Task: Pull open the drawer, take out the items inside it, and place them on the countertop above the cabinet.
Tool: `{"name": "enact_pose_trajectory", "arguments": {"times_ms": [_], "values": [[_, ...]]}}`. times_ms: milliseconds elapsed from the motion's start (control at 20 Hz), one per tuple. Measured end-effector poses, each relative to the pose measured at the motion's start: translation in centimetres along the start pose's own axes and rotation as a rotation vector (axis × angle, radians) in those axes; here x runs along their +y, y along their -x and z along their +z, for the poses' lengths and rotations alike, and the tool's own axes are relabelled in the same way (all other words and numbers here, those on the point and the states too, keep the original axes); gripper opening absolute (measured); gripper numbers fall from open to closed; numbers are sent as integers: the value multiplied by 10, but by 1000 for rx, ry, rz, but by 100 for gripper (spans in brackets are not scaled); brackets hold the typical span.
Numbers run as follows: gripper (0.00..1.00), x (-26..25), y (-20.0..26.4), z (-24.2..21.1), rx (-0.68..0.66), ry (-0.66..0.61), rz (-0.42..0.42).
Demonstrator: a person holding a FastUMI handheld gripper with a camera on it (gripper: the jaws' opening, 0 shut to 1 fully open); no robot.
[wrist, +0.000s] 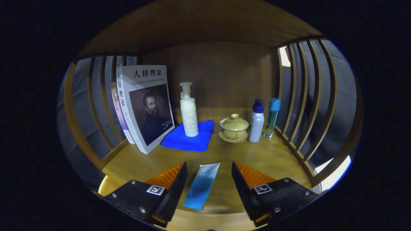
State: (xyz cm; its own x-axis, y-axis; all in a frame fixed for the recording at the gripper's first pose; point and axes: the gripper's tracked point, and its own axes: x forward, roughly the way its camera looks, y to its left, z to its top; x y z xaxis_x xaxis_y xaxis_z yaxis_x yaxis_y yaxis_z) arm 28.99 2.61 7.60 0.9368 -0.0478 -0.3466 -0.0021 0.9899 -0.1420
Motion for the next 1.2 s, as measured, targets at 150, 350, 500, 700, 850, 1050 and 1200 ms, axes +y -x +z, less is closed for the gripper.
{"name": "enact_pose_trajectory", "arguments": {"times_ms": [150, 350, 500, 700, 850, 1050, 1200], "values": [[94, 1, 23, 9, -62, 0, -10], [94, 5, 66, 16, -156, 21, 8], [94, 11, 98, 9, -205, 33, 22], [93, 16, 129, -4, -243, 37, 40], [93, 17, 150, -16, -262, 56, 42], [94, 21, 179, -35, -299, 38, 43], [94, 27, 199, -53, -317, 32, 52]]}}
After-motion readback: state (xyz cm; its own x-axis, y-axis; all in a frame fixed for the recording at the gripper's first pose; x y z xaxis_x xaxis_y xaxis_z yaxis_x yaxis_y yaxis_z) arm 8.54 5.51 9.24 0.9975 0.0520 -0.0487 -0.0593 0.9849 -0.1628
